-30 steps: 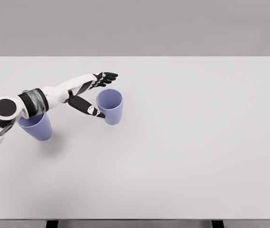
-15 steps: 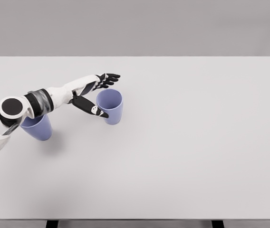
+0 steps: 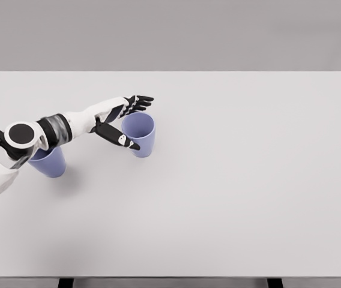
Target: Place the right cup on the left cup with left arm
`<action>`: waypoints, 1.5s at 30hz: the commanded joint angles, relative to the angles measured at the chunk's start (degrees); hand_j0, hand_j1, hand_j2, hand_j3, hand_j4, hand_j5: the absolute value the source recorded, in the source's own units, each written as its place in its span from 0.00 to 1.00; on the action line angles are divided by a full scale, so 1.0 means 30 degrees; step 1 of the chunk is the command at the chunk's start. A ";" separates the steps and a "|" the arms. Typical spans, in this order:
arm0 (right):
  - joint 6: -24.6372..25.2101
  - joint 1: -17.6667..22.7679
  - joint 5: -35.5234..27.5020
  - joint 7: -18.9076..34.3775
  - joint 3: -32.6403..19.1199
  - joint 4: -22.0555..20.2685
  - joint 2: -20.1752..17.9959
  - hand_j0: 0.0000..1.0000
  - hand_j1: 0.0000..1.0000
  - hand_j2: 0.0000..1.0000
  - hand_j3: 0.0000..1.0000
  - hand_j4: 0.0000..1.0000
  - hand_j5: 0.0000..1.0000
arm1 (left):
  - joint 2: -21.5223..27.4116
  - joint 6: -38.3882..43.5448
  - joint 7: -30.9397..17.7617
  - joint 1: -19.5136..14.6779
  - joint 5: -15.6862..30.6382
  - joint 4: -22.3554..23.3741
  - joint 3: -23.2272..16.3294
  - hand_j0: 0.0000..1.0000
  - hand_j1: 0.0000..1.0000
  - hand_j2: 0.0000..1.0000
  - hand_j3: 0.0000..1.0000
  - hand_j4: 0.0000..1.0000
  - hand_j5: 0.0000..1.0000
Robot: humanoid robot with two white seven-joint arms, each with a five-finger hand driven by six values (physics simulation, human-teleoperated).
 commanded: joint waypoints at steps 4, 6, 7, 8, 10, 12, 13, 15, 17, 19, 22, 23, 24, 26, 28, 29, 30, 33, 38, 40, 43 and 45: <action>-0.0001 0.0000 -0.0002 0.0002 -0.0001 0.0002 -0.0002 1.00 1.00 1.00 1.00 1.00 1.00 | 0.0011 -0.0005 -0.0026 -0.0029 0.0110 0.0348 -0.0042 1.00 1.00 1.00 1.00 1.00 1.00; -0.0001 0.0000 -0.0002 0.0002 -0.0001 0.0002 -0.0002 1.00 1.00 1.00 1.00 1.00 1.00 | -0.0018 -0.0005 0.0003 -0.0029 0.0110 0.0377 -0.0042 1.00 1.00 1.00 1.00 1.00 1.00; -0.0001 0.0000 -0.0002 0.0002 -0.0001 0.0002 -0.0002 1.00 1.00 1.00 1.00 1.00 1.00 | -0.0018 -0.0005 -0.0026 -0.0029 0.0110 0.0378 -0.0071 1.00 1.00 1.00 1.00 1.00 1.00; -0.0001 0.0000 -0.0002 0.0002 -0.0001 0.0002 -0.0002 1.00 1.00 1.00 1.00 1.00 1.00 | -0.0018 -0.0005 -0.0025 -0.0029 0.0226 0.0378 -0.0100 1.00 1.00 1.00 1.00 1.00 1.00; -0.0001 0.0000 -0.0002 0.0002 -0.0001 0.0002 -0.0002 1.00 1.00 1.00 1.00 1.00 1.00 | -0.0018 -0.0005 0.0004 -0.0029 0.0315 0.0378 -0.0100 1.00 1.00 1.00 1.00 1.00 1.00; -0.0001 0.0000 -0.0002 0.0002 -0.0001 0.0002 -0.0002 1.00 1.00 1.00 1.00 1.00 1.00 | -0.0222 -0.0005 0.0004 -0.0029 0.0315 0.0553 -0.0129 1.00 1.00 1.00 1.00 1.00 1.00; -0.0001 0.0000 -0.0002 0.0002 -0.0001 0.0002 -0.0002 1.00 1.00 1.00 1.00 1.00 1.00 | -0.0252 -0.0005 0.0004 -0.0029 0.0315 0.0553 -0.0130 1.00 1.00 1.00 1.00 1.00 1.00; -0.0001 0.0000 -0.0002 0.0002 -0.0001 0.0002 -0.0002 1.00 1.00 1.00 1.00 1.00 1.00 | -0.0281 -0.0005 0.0004 -0.0029 0.0315 0.0553 -0.0130 1.00 1.00 1.00 1.00 1.00 1.00; -0.0001 0.0000 -0.0002 0.0002 -0.0001 0.0002 -0.0002 1.00 1.00 1.00 1.00 1.00 1.00 | -0.0281 -0.0005 0.0003 -0.0029 0.0315 0.0553 -0.0130 1.00 1.00 1.00 1.00 1.00 1.00; -0.0001 0.0000 -0.0002 0.0002 -0.0001 0.0002 -0.0002 1.00 1.00 1.00 1.00 1.00 1.00 | -0.0281 -0.0005 -0.0025 -0.0029 0.0344 0.0553 -0.0130 0.93 0.93 0.93 0.93 0.93 0.93; -0.0001 0.0000 -0.0002 0.0002 -0.0001 0.0002 -0.0002 1.00 1.00 1.00 1.00 1.00 1.00 | -0.0281 -0.0005 -0.0026 -0.0029 0.0373 0.0524 -0.0130 0.81 0.81 0.81 0.81 0.81 0.81; -0.0001 0.0000 -0.0002 0.0002 -0.0001 0.0002 -0.0002 1.00 1.00 1.00 1.00 1.00 1.00 | -0.0281 -0.0005 -0.0025 0.0000 0.0402 0.0524 -0.0130 0.76 0.76 0.76 0.76 0.76 0.76; -0.0001 0.0000 -0.0002 0.0002 -0.0001 0.0002 -0.0002 1.00 1.00 1.00 1.00 1.00 1.00 | -0.0281 -0.0005 -0.0026 0.0000 0.0520 0.0524 -0.0130 0.75 0.75 0.75 0.75 0.75 0.75; -0.0001 0.0000 -0.0002 0.0002 -0.0001 0.0002 -0.0002 1.00 1.00 1.00 1.00 1.00 1.00 | -0.0281 -0.0005 -0.0026 0.0029 0.0607 0.0524 -0.0130 0.73 0.73 0.73 0.73 0.73 0.73; -0.0001 0.0000 -0.0002 0.0002 -0.0001 0.0002 -0.0002 1.00 1.00 1.00 1.00 1.00 1.00 | -0.0281 -0.0005 0.0003 0.0029 0.0666 0.0495 -0.0101 0.73 0.73 0.73 0.73 0.73 0.73; -0.0001 0.0000 -0.0002 0.0002 -0.0001 0.0002 -0.0002 1.00 1.00 1.00 1.00 1.00 1.00 | -0.0281 -0.0005 -0.0026 0.0029 0.0666 0.0466 -0.0100 0.73 0.73 0.73 0.73 0.73 0.73; -0.0001 0.0000 -0.0002 0.0002 -0.0001 0.0002 -0.0002 1.00 1.00 1.00 1.00 1.00 1.00 | -0.0281 -0.0005 -0.0026 0.0029 0.0812 0.0436 -0.0100 0.73 0.73 0.73 0.73 0.73 0.73; -0.0001 0.0000 -0.0002 0.0002 -0.0001 0.0002 -0.0002 1.00 1.00 1.00 1.00 1.00 1.00 | -0.0106 -0.0005 -0.0025 -0.0029 0.1164 0.0261 -0.0012 0.72 0.72 0.72 0.72 0.72 0.72; -0.0001 0.0000 -0.0002 0.0002 -0.0001 0.0002 -0.0002 1.00 1.00 1.00 1.00 1.00 1.00 | 0.0743 -0.0005 -0.0026 -0.0176 0.1691 -0.0764 0.0105 0.70 0.70 0.70 0.70 0.70 0.70; -0.0001 0.0000 -0.0002 0.0002 -0.0001 0.0002 -0.0002 1.00 1.00 1.00 1.00 1.00 1.00 | 0.1300 -0.0005 0.0004 -0.0176 0.1955 -0.1321 0.0134 0.69 0.69 0.69 0.69 0.69 0.69; -0.0001 0.0000 -0.0002 0.0002 -0.0001 0.0002 -0.0002 1.00 1.00 1.00 1.00 1.00 1.00 | 0.1769 -0.0005 -0.0026 -0.0176 0.2277 -0.1761 0.0163 0.69 0.69 0.69 0.69 0.69 0.69; -0.0001 0.0000 -0.0002 0.0002 -0.0001 0.0002 -0.0002 1.00 1.00 1.00 1.00 1.00 1.00 | 0.2004 -0.0005 -0.0026 -0.0176 0.2365 -0.1995 0.0281 0.69 0.69 0.69 0.69 0.69 0.69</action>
